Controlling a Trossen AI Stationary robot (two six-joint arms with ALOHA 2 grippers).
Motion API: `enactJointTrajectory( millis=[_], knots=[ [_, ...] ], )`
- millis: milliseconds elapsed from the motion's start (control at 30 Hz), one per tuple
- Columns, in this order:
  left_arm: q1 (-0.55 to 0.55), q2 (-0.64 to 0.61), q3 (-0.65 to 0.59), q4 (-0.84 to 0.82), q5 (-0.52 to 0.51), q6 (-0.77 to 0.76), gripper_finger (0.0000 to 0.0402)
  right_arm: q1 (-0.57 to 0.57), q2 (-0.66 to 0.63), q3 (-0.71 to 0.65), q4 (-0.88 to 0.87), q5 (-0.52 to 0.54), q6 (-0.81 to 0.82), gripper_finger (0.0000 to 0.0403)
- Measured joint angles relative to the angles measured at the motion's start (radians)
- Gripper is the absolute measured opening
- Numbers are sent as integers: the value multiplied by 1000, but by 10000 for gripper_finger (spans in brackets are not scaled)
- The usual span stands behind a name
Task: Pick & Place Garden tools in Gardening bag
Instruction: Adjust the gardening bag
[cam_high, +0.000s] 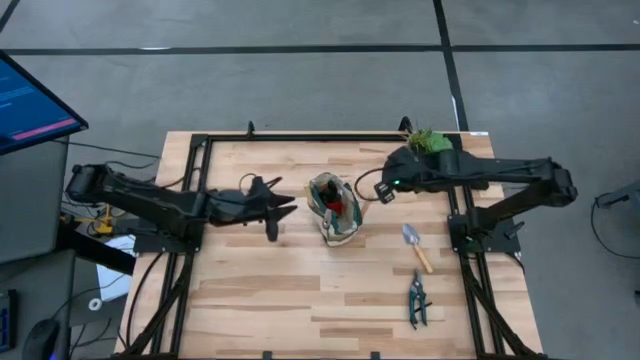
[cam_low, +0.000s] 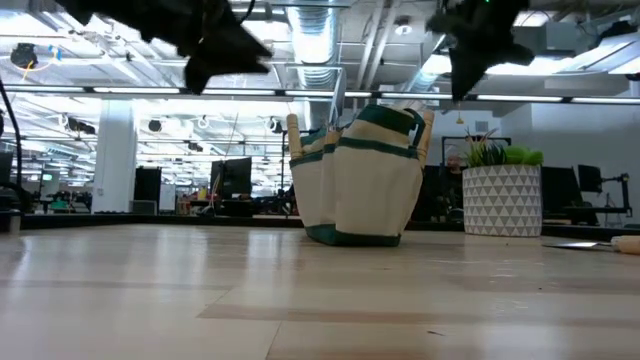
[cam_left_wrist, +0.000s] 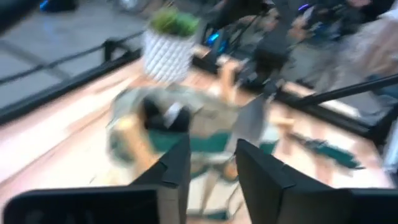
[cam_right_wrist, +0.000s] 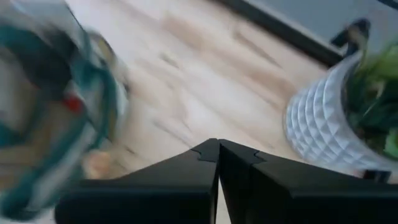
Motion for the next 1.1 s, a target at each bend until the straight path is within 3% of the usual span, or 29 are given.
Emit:
enactJointTrajectory(
  millis=[267, 533, 733, 867, 1100],
  knots=[
    [0, 35, -1, -109, -37, -152, 6, 44, -10, -231, 225, -113, 33, 0],
    [0, 217, -1, -69, -121, -244, 2, 99, -23, -328, 367, -74, 63, 0],
    [0, 349, -1, 122, -114, -247, 1, 127, -23, -328, 401, -63, 74, 0],
    [0, 390, -1, 213, -110, -244, 1, 140, -23, -328, 401, -63, 74, 0],
    [34, 425, -1, 224, -110, -242, 1, 140, -23, -328, 401, -67, 74, 0]
  ],
)
